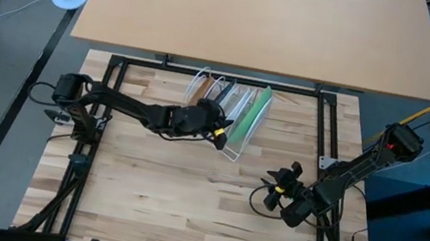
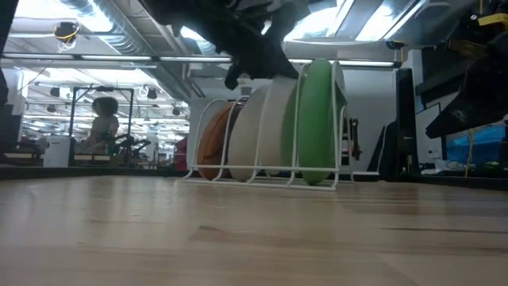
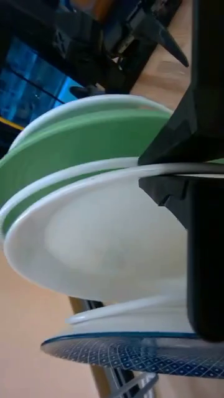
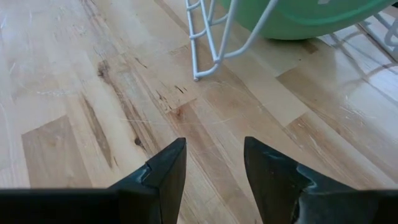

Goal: Sort dishes
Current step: Put the white plate in the dish rack, then return to Home Position

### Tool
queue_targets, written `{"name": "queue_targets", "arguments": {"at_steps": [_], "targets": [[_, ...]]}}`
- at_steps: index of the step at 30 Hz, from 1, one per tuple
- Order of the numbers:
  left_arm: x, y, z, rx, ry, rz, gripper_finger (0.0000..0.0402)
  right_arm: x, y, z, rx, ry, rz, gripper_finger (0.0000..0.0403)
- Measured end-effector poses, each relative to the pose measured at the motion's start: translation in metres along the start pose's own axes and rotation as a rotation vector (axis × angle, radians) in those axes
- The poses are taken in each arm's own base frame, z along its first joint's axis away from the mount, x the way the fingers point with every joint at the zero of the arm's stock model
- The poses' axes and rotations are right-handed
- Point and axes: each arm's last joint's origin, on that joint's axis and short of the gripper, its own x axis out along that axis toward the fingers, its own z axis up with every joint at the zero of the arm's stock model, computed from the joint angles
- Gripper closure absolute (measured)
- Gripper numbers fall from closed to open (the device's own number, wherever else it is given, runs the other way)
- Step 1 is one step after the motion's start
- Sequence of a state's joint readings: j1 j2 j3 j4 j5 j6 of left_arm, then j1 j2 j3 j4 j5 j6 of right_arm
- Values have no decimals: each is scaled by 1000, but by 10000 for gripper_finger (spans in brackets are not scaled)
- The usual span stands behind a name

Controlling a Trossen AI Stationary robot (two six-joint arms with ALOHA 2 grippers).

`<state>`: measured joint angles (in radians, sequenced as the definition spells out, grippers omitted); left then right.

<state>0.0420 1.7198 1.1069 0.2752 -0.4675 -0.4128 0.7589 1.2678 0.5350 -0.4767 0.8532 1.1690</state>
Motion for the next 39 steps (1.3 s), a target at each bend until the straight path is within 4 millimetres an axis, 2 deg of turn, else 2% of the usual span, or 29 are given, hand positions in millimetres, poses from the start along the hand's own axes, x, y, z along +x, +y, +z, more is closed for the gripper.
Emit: {"name": "queue_targets", "arguments": {"at_steps": [5,14,26,33,39], "targets": [[6,0,-9,20,30,-8,377,0,0,0,-1,1,-1,237],[6,0,-10,86,36,-9,347,0,0,0,-4,6,-1,237],[5,1,-7,151,36,-8,253,0,0,-1,-4,43,14,237],[-14,0,7,183,50,-20,248,0,0,-3,-5,83,30,237],[-40,-3,21,205,72,-37,251,0,0,-3,-13,85,22,237]]}}
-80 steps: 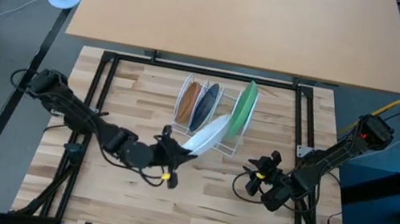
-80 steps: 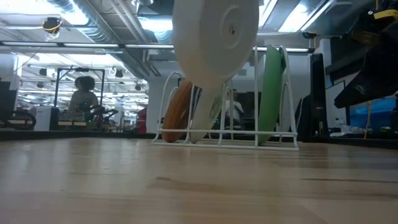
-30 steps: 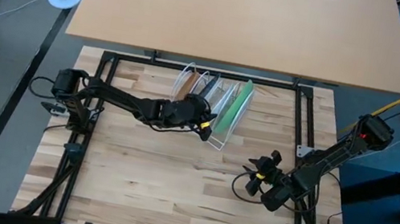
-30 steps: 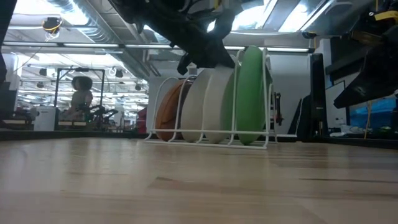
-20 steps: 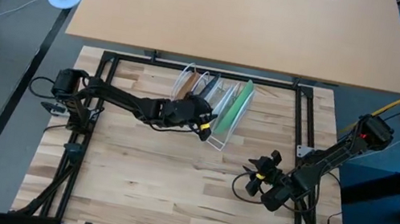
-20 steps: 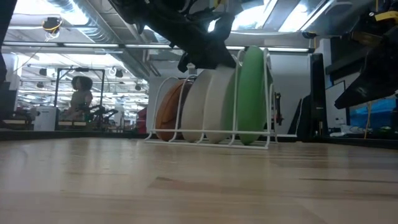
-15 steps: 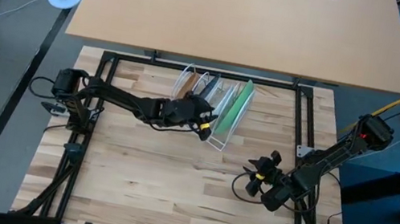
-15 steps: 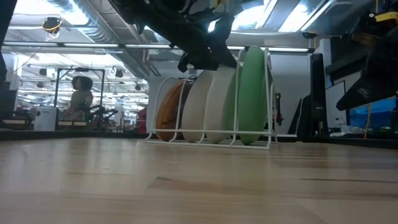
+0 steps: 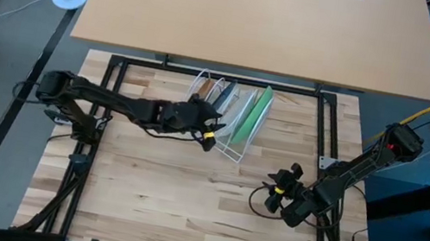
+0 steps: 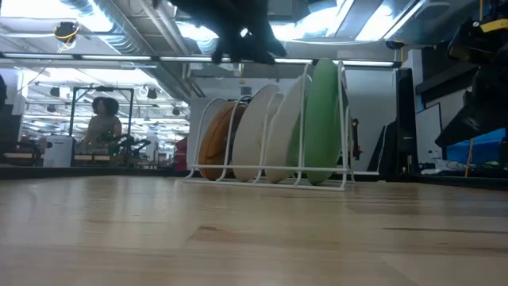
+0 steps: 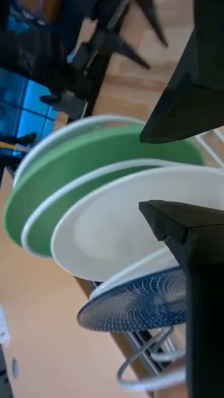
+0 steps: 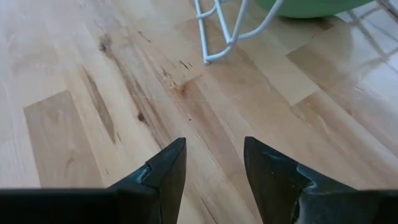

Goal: Sort dishes
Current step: Return to Home Position

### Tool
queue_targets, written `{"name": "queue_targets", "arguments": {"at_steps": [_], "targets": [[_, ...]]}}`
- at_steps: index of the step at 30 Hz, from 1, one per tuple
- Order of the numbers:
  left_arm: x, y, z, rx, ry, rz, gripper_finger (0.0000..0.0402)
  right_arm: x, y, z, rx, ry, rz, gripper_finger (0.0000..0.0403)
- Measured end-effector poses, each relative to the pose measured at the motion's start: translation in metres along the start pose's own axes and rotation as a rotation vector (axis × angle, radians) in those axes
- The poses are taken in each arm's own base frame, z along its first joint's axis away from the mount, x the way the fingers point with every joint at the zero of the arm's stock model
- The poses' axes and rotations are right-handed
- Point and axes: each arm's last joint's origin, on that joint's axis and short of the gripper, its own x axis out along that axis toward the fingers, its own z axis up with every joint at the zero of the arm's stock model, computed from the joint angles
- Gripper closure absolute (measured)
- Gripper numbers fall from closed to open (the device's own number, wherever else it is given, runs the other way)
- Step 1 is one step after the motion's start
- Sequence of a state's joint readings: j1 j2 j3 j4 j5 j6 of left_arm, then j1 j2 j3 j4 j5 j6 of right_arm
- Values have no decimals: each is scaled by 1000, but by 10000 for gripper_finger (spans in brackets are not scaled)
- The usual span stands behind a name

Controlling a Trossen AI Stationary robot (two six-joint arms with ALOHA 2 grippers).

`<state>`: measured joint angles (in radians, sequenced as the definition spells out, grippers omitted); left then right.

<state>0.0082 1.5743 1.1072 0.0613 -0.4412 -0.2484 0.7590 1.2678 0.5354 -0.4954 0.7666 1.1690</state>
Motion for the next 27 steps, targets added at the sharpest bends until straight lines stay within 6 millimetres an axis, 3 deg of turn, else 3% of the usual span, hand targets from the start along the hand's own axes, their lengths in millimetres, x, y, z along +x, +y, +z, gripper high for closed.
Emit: {"name": "queue_targets", "arguments": {"at_steps": [6,10,15,20,23,27], "targets": [[-56,12,26,81,3,-24,250,-18,4,20,2,6,9,237],[-108,32,42,143,2,-27,250,-45,0,47,-73,0,-5,237],[-167,54,43,211,5,-60,250,-82,-21,82,-184,-165,-96,237],[-207,78,20,162,-64,-45,250,-110,-60,99,-138,-334,-127,237],[-219,94,-10,91,-87,-3,250,-119,-81,100,-87,-370,-108,237],[-225,111,-52,-14,-129,1,250,-116,-101,87,-16,-392,-63,237]]}}
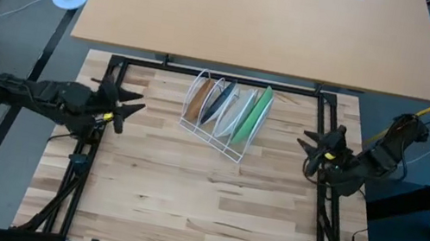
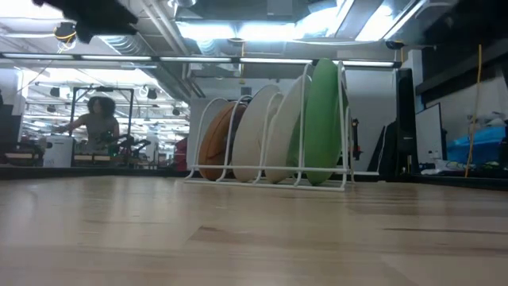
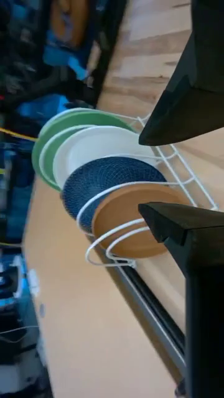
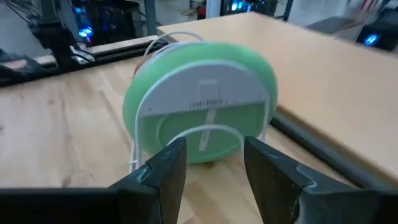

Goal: Sort dishes
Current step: Return to Home Position

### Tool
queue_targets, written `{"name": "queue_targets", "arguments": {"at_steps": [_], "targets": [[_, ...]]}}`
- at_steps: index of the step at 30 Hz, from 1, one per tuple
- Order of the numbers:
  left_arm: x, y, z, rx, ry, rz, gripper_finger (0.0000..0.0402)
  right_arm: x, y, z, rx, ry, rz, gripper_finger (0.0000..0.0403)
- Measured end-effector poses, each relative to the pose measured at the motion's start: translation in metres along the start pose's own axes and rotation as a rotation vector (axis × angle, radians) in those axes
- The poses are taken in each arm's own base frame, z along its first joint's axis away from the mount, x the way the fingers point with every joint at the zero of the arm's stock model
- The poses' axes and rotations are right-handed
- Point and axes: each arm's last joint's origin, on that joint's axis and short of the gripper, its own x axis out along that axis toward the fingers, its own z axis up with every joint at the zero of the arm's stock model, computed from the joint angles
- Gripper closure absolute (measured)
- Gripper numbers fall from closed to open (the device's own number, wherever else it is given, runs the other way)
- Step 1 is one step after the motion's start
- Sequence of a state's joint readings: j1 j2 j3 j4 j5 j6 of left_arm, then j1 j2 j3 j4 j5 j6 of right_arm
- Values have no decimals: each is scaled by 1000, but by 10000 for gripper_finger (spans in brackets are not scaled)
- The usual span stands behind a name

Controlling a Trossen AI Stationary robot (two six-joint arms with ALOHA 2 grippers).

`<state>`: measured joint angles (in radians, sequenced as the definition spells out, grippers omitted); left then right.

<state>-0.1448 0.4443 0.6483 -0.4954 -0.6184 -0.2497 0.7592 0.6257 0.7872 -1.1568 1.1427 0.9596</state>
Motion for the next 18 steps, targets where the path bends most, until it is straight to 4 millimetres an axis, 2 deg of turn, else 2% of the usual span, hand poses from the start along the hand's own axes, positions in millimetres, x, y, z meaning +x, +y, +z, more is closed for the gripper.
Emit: {"name": "queue_targets", "arguments": {"at_steps": [4,10,18], "targets": [[-3,10,-32,-18,-60,-14,250,8,-9,-29,80,1,46,237],[1,17,-70,-51,-136,-28,250,21,-10,-67,190,5,141,237],[12,18,-104,-76,-186,-38,250,31,-11,-96,180,-6,182,237]]}}
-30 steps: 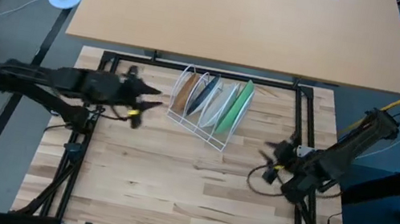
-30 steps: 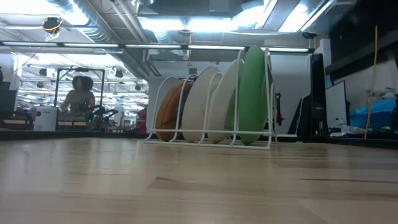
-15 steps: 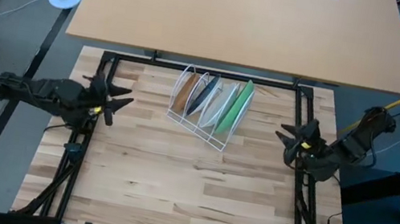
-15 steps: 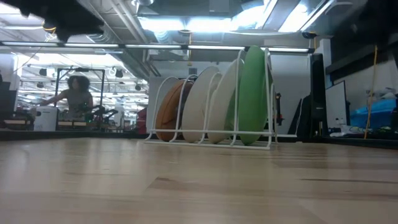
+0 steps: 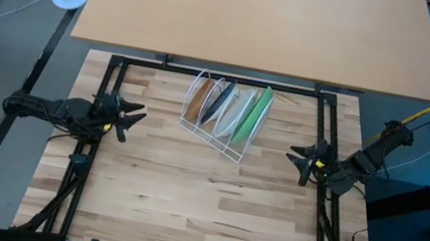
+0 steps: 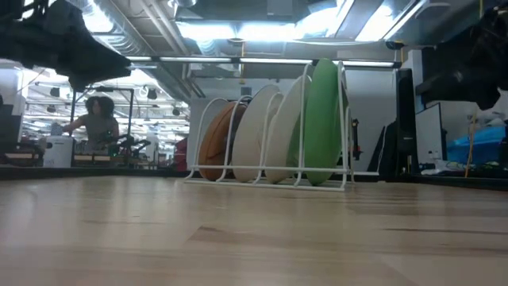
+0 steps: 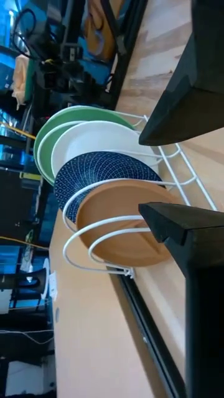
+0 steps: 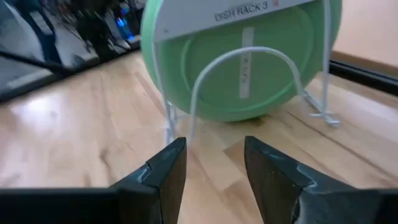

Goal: Sort dishes
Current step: Return to Home Position

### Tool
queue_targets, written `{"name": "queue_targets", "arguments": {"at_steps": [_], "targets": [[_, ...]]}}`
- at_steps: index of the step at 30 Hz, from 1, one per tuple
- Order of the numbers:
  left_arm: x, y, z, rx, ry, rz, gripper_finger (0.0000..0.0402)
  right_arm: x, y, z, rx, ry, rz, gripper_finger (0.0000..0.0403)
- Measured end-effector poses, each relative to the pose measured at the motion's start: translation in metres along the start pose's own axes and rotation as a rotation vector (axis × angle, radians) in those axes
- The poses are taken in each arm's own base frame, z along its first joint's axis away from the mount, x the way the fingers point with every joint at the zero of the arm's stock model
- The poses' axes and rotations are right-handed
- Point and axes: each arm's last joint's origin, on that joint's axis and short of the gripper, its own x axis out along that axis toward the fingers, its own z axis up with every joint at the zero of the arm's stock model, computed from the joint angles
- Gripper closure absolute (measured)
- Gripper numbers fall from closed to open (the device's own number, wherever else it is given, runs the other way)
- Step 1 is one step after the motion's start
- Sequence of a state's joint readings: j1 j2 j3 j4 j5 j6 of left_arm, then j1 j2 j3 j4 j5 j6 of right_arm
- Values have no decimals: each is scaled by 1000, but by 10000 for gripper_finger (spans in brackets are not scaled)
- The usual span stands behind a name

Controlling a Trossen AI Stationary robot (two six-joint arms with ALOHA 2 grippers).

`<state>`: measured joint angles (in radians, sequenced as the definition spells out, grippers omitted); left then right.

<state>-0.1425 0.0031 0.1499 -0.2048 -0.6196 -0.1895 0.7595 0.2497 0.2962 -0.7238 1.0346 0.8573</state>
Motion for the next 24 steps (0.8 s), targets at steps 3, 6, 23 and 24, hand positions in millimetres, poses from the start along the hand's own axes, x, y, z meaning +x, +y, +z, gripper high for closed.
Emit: {"name": "queue_targets", "arguments": {"at_steps": [3,6,23,24], "targets": [[3,-1,-6,6,-6,-1,250,2,-1,-6,38,-15,19,237],[4,-1,-12,11,6,2,250,5,-2,-13,52,-3,45,237],[7,-1,-20,-6,11,-6,250,7,-4,-20,28,8,77,237],[7,-1,-20,-6,10,-6,250,7,-4,-20,28,8,78,237]]}}
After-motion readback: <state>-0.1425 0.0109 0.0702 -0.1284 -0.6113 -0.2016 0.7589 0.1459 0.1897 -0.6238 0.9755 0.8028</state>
